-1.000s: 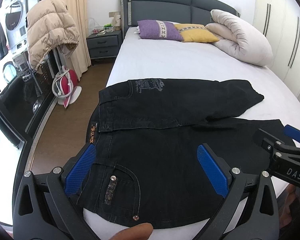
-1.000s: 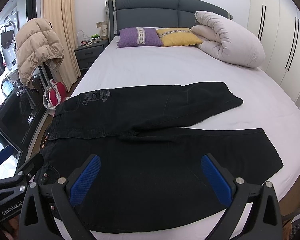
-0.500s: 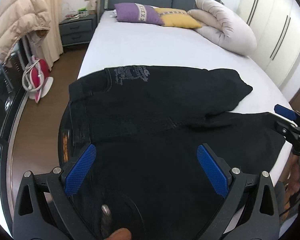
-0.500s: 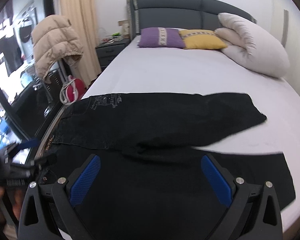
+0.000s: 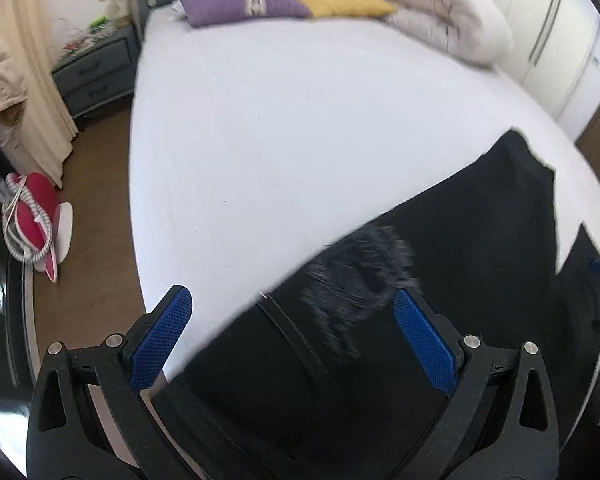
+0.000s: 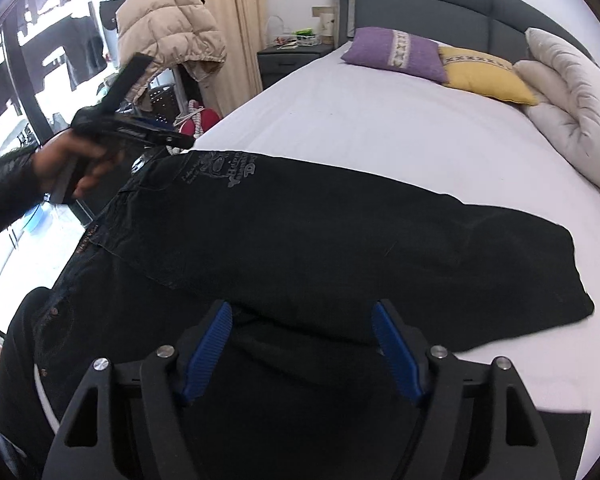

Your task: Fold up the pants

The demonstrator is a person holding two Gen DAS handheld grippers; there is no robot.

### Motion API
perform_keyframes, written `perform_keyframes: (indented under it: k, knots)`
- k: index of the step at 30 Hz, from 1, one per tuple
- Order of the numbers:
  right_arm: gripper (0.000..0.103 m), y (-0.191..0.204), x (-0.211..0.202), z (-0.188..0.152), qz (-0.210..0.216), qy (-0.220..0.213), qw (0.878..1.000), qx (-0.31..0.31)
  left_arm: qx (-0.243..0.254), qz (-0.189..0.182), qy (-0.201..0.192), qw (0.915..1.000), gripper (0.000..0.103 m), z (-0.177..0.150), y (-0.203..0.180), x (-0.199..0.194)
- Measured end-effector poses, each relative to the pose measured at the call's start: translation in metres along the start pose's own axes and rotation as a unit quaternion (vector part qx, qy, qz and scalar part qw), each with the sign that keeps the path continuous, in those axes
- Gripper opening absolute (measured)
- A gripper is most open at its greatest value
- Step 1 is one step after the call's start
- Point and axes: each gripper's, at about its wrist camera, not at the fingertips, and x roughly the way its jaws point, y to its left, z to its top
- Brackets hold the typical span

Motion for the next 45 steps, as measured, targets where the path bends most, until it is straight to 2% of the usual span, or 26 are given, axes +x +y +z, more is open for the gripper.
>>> perform_keyframes:
  k: [6,8,12,15,17,18,19,22,24,28,32,35,37,39,40,41,45]
  knots:
    - [0.078,-0.020,0.027,0.015,0.002,0.007,1.000,0.004,0.036,-0.003,0.072,0.9967,0.103,0.000,0.014,0.064]
    - [0.083,-0.021,0.031,0.025,0.006,0.003,1.000,-0.006,0.035,-0.014,0.071,0.9967,0.103,0.002,0.018,0.068]
    - [0.085,-0.018,0.042,0.047,0.007,0.001,0.998,-0.055,0.033,-0.020,0.087,0.9954,0.100,0.011,0.031,0.069]
    - [0.085,-0.016,0.055,0.064,0.017,0.012,0.996,-0.089,0.046,-0.020,0.100,0.9937,0.084,0.015,0.029,0.067]
    - [0.085,-0.013,0.064,0.074,0.014,0.020,0.994,-0.109,0.053,-0.021,0.103,0.9930,0.050,0.020,0.027,0.064]
    - [0.085,-0.011,0.069,0.080,0.015,0.025,0.992,-0.120,0.056,-0.031,0.105,0.9925,0.040,0.023,0.026,0.061]
    - [0.085,-0.009,0.075,0.088,0.017,0.030,0.990,-0.134,0.060,-0.031,0.104,0.9923,0.019,0.024,0.024,0.057]
    - [0.085,-0.001,0.088,0.107,0.015,0.035,0.984,-0.174,0.066,-0.016,0.083,0.9942,0.011,0.021,0.020,0.041]
    - [0.085,0.001,0.097,0.117,0.009,0.042,0.981,-0.189,0.061,-0.008,0.053,0.9967,0.010,0.018,0.021,0.026]
    - [0.083,0.010,0.115,0.134,0.002,0.056,0.971,-0.231,0.095,0.025,-0.008,0.9952,0.010,0.001,-0.001,-0.014]
    - [0.073,0.017,0.137,0.146,0.003,0.075,0.960,-0.271,0.103,0.028,-0.058,0.9926,0.010,-0.027,-0.019,-0.052]
    - [0.066,0.018,0.153,0.153,0.002,0.091,0.957,-0.275,0.112,0.036,-0.082,0.9897,0.010,-0.057,-0.033,-0.074]
    - [0.064,0.021,0.161,0.157,0.016,0.095,0.959,-0.265,0.116,0.038,-0.087,0.9887,0.010,-0.070,-0.051,-0.082]
    - [0.046,0.025,0.164,0.158,0.040,0.102,0.960,-0.258,0.114,0.038,-0.088,0.9889,0.010,-0.081,-0.063,-0.093]
    - [0.025,0.028,0.165,0.157,0.048,0.107,0.959,-0.258,0.111,0.036,-0.087,0.9893,0.010,-0.089,-0.072,-0.094]
    - [0.012,0.031,0.166,0.157,0.052,0.110,0.958,-0.258,0.108,0.034,-0.088,0.9898,0.010,-0.089,-0.067,-0.089]
    - [0.007,0.034,0.164,0.158,0.057,0.110,0.966,-0.227,0.095,0.029,-0.091,0.9909,0.010,-0.075,-0.052,-0.074]
